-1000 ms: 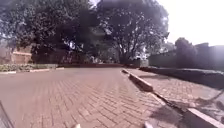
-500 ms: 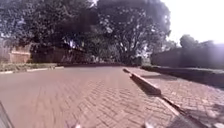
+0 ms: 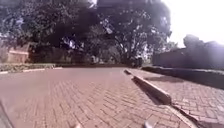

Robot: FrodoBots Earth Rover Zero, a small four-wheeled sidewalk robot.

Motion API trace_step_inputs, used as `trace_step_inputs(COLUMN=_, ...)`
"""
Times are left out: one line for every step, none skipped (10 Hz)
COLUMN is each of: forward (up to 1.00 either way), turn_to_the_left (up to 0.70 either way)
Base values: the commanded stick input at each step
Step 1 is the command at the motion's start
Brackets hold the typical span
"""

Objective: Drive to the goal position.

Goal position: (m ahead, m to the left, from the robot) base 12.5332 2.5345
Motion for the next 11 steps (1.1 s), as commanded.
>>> trace_step_inputs(forward=0.7, turn_to_the_left=0.0)
trace_step_inputs(forward=0.7, turn_to_the_left=0.0)
trace_step_inputs(forward=0.7, turn_to_the_left=0.0)
trace_step_inputs(forward=0.7, turn_to_the_left=0.0)
trace_step_inputs(forward=0.7, turn_to_the_left=0.0)
trace_step_inputs(forward=0.7, turn_to_the_left=0.0)
trace_step_inputs(forward=0.7, turn_to_the_left=0.0)
trace_step_inputs(forward=0.7, turn_to_the_left=0.0)
trace_step_inputs(forward=0.7, turn_to_the_left=0.0)
trace_step_inputs(forward=0.7, turn_to_the_left=0.0)
trace_step_inputs(forward=0.7, turn_to_the_left=0.0)
